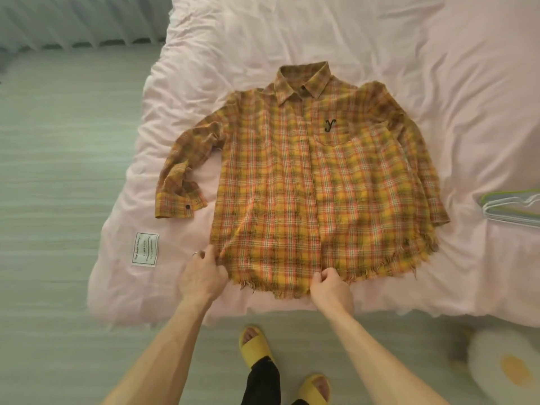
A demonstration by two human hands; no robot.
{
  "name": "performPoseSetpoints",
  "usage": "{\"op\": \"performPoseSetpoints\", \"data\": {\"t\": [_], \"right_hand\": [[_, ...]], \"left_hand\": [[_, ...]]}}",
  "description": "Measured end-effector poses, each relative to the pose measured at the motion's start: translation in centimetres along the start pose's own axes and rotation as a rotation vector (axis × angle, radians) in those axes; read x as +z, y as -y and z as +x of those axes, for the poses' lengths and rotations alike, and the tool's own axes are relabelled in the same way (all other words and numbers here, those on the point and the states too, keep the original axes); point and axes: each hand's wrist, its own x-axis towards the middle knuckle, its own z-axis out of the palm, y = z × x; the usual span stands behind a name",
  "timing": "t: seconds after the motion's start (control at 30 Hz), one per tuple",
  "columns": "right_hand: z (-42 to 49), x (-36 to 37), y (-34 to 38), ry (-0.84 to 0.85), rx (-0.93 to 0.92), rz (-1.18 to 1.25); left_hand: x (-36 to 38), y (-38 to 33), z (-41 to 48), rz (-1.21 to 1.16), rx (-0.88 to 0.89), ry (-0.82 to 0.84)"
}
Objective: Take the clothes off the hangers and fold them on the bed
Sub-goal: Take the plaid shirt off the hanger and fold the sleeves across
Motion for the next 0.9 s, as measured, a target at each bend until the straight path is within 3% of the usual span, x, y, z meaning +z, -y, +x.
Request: {"op": "performPoseSetpoints", "data": {"t": [0.1,0.27,0.47,0.6,0.67,0.73,0.83,0.9], "right_hand": [[-0.1,-0.2,-0.4,-0.032,-0.022,-0.133],[-0.1,-0.4,-0.7,-0.049,-0.039,-0.153],[-0.1,-0.4,-1.0,-0.053,-0.029,-0.141],[-0.5,0.3,-1.4,-0.202,-0.138,-0.131],[-0.5,0.7,-1.1,-0.347,-0.325,-0.115],[0.0,1.0,0.4,-0.439,-0.548,-0.131],[1.2,0.8,3.2,-0.242,-0.735,-0.326],[2.8,0.5,3.6,-0.050,-0.708,-0.515]], "left_hand": [[0.7,-1.2,-0.6,-0.060,-0.093,-0.015],[1.1,-1.8,0.3,-0.452,-0.259,-0.063],[1.8,-0.3,-0.4,-0.399,-0.247,-0.119],[1.7,-1.0,-0.6,-0.252,-0.284,-0.201],[1.7,-2.0,-0.7,-0.181,-0.175,-0.310],[2.2,-3.3,-0.4,-0.083,0.073,-0.333],[3.5,-5.5,0.3,0.052,0.365,-0.140],[4.5,-5.9,0.7,0.121,0.389,0.033]]}}
